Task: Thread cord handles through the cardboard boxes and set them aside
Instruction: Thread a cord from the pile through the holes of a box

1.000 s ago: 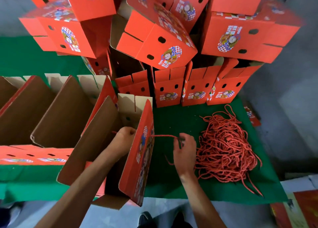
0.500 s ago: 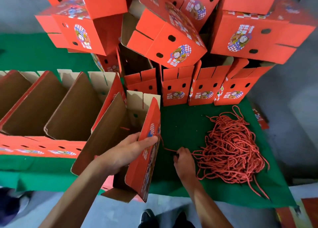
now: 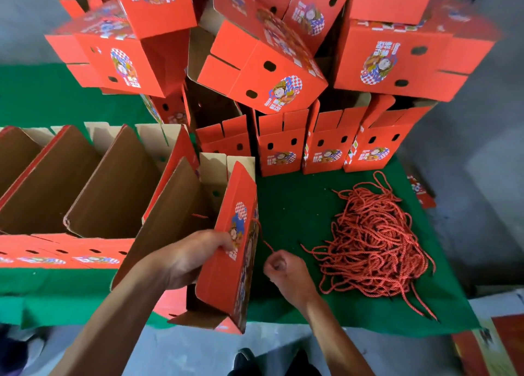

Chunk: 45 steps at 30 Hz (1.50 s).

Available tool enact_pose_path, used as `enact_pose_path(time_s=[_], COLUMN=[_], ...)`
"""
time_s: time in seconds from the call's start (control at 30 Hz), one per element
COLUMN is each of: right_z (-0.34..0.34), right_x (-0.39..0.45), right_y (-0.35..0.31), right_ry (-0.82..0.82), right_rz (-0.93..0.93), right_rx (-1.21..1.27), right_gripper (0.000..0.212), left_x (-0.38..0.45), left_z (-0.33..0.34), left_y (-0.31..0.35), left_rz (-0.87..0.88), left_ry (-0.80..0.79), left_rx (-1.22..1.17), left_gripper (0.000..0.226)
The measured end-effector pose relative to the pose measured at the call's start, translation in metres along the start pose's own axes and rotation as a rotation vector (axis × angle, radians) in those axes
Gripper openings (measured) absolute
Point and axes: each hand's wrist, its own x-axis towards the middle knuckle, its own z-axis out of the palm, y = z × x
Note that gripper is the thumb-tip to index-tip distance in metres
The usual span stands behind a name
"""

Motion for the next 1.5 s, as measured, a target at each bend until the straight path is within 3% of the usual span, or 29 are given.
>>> enact_pose_path(time_s=[0.13,0.23,0.57,0.83,0.9,1.03,1.13,1.33,1.5], right_z=[0.002,-0.004,-0.021,-0.063,-0.074,-0.088,-0.091,-0.108,-0.115], right_x=[-0.016,-0.021,-0.009,0.000,-0.003,-0.009,-0.014,-0.009,-0.006], right_y=[-0.027,-0.041,-0.052,-0.058,-0.056,-0.052,-0.051,-0.050,-0.056], right_ry=[0.086,0.066,0.057,-0.028,0.001,0.092,0.147,0.320,0.422], right_rz=[-0.042,-0.088,-0.062,-0.080,-0.091,-0.093,-0.084,0.006,-0.065], right_rx=[0.438,0.581,0.573,0.385,0.425,0.320,0.310,0.495,0.335], right_gripper=[0.003,0.010,0.039,0.056,0.054,0.031,0.028,0.028,0.010], left_x=[0.013,0.021,0.033,0.040,0.043,0.051,0.059,0.075,0.083], left_z=[0.004,0.008,0.018,0.038,0.046,0.066,0.082,0.112,0.124], left_y=[0.009,0.011,0.016,0.037,0.044,0.060,0.065,0.078,0.085], left_rz=[0.039,0.070,0.155,0.164,0.176,0.186,0.198,0.212,0.189], left_ry=[0.070,0.083,0.124,0.070,0.048,0.009,0.027,0.060,0.018], left_rx=[-0.068,-0.075,-0.104,-0.055,-0.048,-0.009,-0.013,-0.224,-0.288], left_gripper=[0.031,0.028,0.026,0.025,0.026,0.028,0.027,0.028,0.040])
